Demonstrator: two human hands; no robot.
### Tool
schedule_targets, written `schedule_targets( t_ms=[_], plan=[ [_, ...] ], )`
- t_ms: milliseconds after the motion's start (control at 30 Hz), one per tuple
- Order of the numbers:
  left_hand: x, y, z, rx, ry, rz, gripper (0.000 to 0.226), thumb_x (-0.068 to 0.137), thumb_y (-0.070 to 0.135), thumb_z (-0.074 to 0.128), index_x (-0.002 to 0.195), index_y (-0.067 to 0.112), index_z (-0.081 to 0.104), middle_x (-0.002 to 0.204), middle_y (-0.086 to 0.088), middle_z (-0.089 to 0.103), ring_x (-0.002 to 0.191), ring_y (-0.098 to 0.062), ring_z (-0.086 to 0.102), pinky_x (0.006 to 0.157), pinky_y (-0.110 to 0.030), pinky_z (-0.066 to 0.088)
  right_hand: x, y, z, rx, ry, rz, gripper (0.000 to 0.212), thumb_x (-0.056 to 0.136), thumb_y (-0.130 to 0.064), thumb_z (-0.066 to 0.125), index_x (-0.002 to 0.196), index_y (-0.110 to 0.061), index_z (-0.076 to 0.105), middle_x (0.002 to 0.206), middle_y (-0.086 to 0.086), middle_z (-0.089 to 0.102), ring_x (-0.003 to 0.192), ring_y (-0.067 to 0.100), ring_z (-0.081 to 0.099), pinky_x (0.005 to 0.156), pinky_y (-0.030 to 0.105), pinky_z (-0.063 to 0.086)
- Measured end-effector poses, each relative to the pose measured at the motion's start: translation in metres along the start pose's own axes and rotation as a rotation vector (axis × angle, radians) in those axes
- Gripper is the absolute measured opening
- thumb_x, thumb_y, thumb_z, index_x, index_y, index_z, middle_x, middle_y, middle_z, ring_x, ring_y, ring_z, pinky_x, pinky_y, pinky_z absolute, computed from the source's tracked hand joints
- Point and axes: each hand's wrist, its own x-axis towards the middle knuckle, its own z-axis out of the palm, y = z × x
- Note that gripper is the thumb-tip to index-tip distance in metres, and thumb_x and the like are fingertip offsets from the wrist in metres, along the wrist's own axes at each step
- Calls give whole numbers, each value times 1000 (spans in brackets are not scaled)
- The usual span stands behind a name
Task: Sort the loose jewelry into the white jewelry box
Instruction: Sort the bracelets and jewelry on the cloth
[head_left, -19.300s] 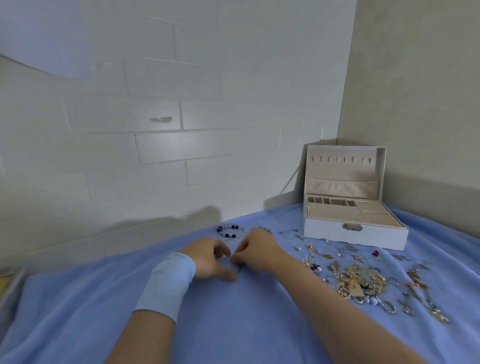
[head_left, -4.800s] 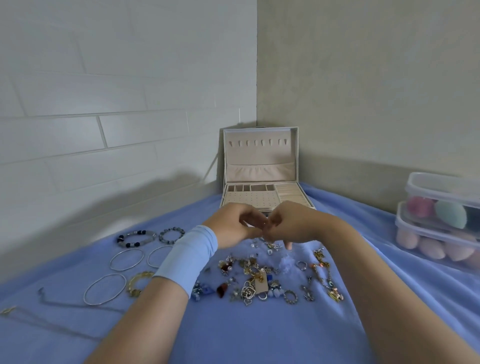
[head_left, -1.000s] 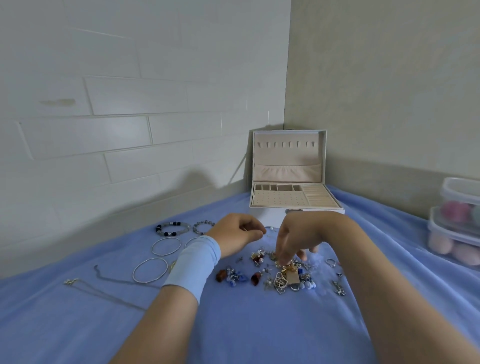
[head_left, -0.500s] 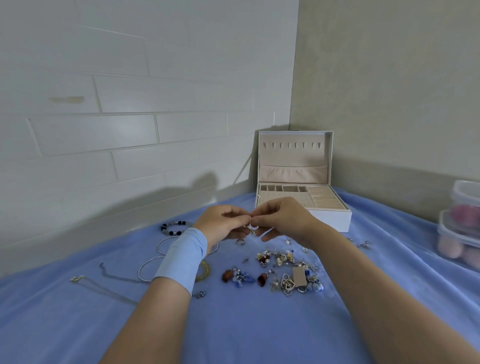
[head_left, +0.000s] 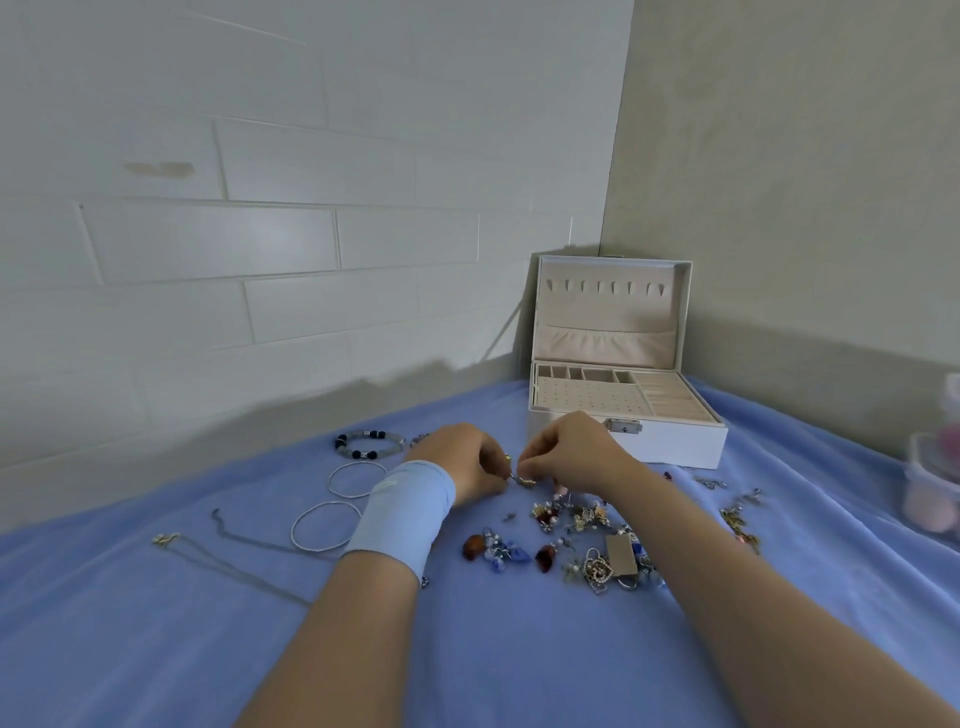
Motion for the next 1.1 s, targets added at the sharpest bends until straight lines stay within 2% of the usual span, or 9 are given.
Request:
schedule_targets(
  t_ms=[200, 300, 433, 633, 700, 800, 900, 967, 1100],
  plan=[
    [1, 3, 5, 26, 58, -15, 8, 87, 27, 69, 90, 31, 75, 105, 8, 73, 100, -16, 66, 86, -28, 51, 2, 2, -2, -81, 29, -13, 22, 84, -24, 80, 63, -19, 74, 55, -4, 61, 41, 4, 45, 51, 21, 40],
    [1, 3, 4, 44, 70, -15, 8, 87, 27, 68, 89, 31, 75, 104, 9, 73, 99, -15, 65, 83, -27, 50, 0, 1, 1, -82, 2, -17, 51, 90, -37, 70, 47, -20, 48, 46, -4, 38, 45, 15, 34, 54, 27, 33],
    [-2, 2, 0, 30, 60, -17, 3, 87, 32, 69, 87, 35, 69, 110, 11, 69, 103, -15, 63, 86, -29, 49, -4, 1, -2, -118, -57, -53, 10, 86, -28, 76, 80, -23, 82, 61, -11, 66, 54, 6, 54, 56, 24, 46],
    [-18, 15, -27, 7, -97, -36, 13, 91, 32, 68, 102, 25, 67, 101, 7, 64, 95, -15, 60, 86, -29, 48, -18, -6, -21, -39, 55, -156, 11, 90, -26, 71, 83, -24, 79, 82, -7, 75, 73, 10, 67, 68, 26, 55],
    [-22, 25, -30, 32, -172, -33, 11, 90, 31, 68, 101, 27, 69, 98, 5, 67, 87, -14, 62, 81, -27, 48, -25, -6, -36, -52, 52, -166, 12, 90, -24, 71, 81, -20, 78, 79, 0, 76, 64, 12, 63, 63, 29, 54],
    [-24, 41, -20, 60, -178, 6, 12, 89, 28, 69, 101, 28, 71, 110, 7, 69, 100, -14, 63, 91, -28, 47, -36, 8, -54, -104, 15, -120, 10, 89, -23, 73, 85, -20, 81, 77, 7, 76, 62, 16, 62, 65, 35, 57],
    [-22, 56, -3, 150, -166, 1, 19, 91, 28, 65, 108, 23, 72, 115, 3, 68, 106, -20, 63, 94, -31, 49, -48, 23, -61, -138, -13, -80, 11, 91, -29, 71, 94, -25, 80, 92, -2, 77, 92, 14, 69, 84, 33, 57],
    [-21, 61, 5, 191, -160, -14, 20, 92, 27, 63, 107, 21, 73, 114, -1, 71, 104, -24, 65, 94, -34, 51, -55, 28, -55, -225, -71, -98, 17, 95, -30, 67, 106, -28, 78, 113, -7, 74, 114, 10, 61, 94, 27, 48],
    [-24, 67, 6, 133, -211, 13, 18, 92, 27, 64, 106, 27, 75, 113, 6, 71, 103, -16, 64, 96, -33, 50, -58, 35, -40, -284, -167, -122, 26, 100, -25, 56, 119, -24, 74, 126, -6, 69, 108, 12, 62, 87, 22, 42]
  ],
)
